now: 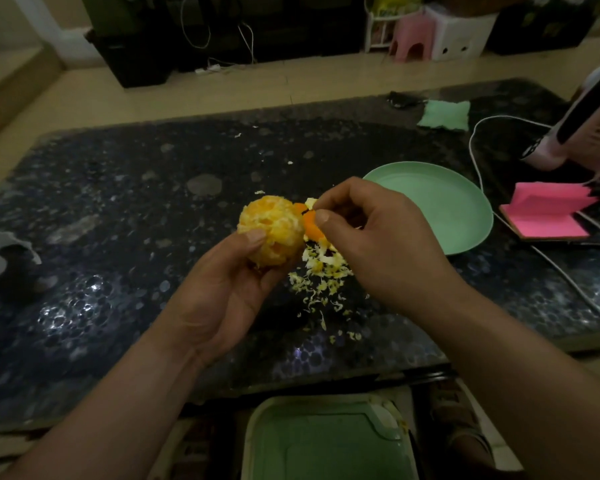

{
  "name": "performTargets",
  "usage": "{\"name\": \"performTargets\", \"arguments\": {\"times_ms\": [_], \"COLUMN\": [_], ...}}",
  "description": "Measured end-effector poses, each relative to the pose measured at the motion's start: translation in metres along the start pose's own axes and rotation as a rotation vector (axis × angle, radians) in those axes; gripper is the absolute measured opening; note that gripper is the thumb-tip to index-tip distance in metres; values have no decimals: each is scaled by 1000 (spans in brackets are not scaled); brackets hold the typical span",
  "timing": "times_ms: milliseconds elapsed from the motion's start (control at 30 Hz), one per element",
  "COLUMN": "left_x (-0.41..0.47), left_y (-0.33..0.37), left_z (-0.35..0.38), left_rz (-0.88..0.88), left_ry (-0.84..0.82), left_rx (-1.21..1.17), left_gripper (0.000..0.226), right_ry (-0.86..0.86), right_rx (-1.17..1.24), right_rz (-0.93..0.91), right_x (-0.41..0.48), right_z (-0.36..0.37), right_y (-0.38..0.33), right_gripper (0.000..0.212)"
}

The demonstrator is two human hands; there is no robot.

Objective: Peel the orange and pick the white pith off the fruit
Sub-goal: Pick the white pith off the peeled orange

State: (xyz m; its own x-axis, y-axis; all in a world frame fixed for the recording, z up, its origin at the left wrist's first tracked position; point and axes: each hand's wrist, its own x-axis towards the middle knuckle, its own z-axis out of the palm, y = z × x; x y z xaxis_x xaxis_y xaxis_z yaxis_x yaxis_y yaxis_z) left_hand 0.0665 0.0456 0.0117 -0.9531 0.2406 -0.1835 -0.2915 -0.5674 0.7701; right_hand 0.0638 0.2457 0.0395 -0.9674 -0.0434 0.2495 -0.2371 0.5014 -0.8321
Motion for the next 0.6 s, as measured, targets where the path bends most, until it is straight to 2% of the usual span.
{"name": "performTargets", "arguments": {"times_ms": [133,300,400,600], "left_x": [2,4,4,3], "left_y": [0,1,3,1], "left_z": [-3,-12,-15,-13], "left_rz": [8,16,34,37], "left_ry": [-50,-43,-24,-1], "left_rx": [9,127,244,273], "left_gripper": [57,46,50,44], "right_ry": [-71,-65,-108,-106], "right_rx": [39,-39,-129,-283], "right_rz": [-59,-103,-131,-210], "right_x": [-7,-6,-6,-6], "right_z": [3,2,1,1], "right_y": [-9,-8,-7,-9], "right_gripper": [7,4,1,4]}}
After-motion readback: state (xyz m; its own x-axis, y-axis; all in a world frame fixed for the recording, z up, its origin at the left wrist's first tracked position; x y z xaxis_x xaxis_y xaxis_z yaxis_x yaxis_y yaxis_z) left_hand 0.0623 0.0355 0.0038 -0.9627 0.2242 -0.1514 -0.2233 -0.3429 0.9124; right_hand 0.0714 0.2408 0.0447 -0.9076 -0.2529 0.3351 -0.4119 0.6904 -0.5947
